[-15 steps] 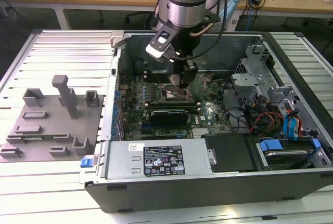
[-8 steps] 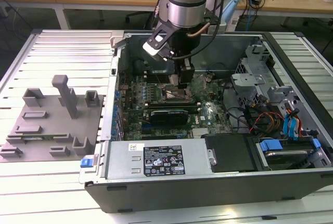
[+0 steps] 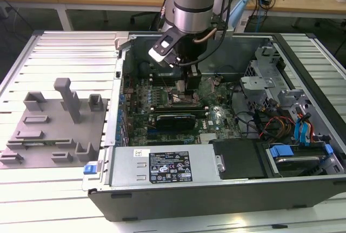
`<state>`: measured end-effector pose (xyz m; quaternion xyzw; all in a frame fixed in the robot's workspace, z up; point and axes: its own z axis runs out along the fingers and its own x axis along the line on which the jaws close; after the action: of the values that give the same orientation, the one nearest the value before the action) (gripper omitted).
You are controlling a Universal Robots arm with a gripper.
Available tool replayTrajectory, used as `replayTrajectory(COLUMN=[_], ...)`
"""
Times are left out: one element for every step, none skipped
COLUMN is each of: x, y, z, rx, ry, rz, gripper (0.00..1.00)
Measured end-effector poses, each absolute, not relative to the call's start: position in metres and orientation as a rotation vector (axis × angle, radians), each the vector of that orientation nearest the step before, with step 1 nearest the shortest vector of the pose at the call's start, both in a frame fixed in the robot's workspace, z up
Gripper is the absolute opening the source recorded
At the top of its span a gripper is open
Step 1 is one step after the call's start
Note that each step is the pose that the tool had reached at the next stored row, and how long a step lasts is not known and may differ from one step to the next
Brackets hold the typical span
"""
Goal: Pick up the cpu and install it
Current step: 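Place the cpu into insertion slot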
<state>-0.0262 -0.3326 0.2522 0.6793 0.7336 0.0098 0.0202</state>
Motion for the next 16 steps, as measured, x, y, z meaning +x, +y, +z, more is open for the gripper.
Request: replayTrajectory(x=[-0.026, -0.026, -0.026, -0.026, -0.026, -0.026, -0.026, -0.026, -0.026, -0.026, -0.026, -0.026, -0.026, -0.026, -0.026, -0.026], y=[-0.332, -0.332, -0.331, -0.331, -0.330, -0.329, -0.327, -0.325, -0.325, -0.325, -0.325, -0.325, -0.325, -0.324, -0.323, -0.323], z=[0.251, 0.250, 0.248, 0.247, 0.246, 0.245, 0.245, 0.244, 0.243, 0.242, 0.241, 0.238, 0.235, 0.233, 0.232, 0.230], rx=[2.106, 2.103, 2.098, 2.094, 2.093, 2.093, 2.094, 2.096, 2.102, 2.113, 2.139, 2.166, 2.180, 2.190, 2.192, 2.192], ry=[2.276, 2.279, 2.284, 2.287, 2.288, 2.288, 2.288, 2.286, 2.280, 2.270, 2.245, 2.218, 2.205, 2.195, 2.193, 2.193], rz=[0.030, 0.030, 0.031, 0.031, 0.031, 0.031, 0.031, 0.031, 0.031, 0.030, 0.029, 0.029, 0.028, 0.028, 0.027, 0.027], gripper=[0.55, 0.55, 0.55, 0.55, 0.55, 0.55, 0.55, 0.55, 0.55, 0.55, 0.55, 0.55, 0.55, 0.55, 0.55, 0.55])
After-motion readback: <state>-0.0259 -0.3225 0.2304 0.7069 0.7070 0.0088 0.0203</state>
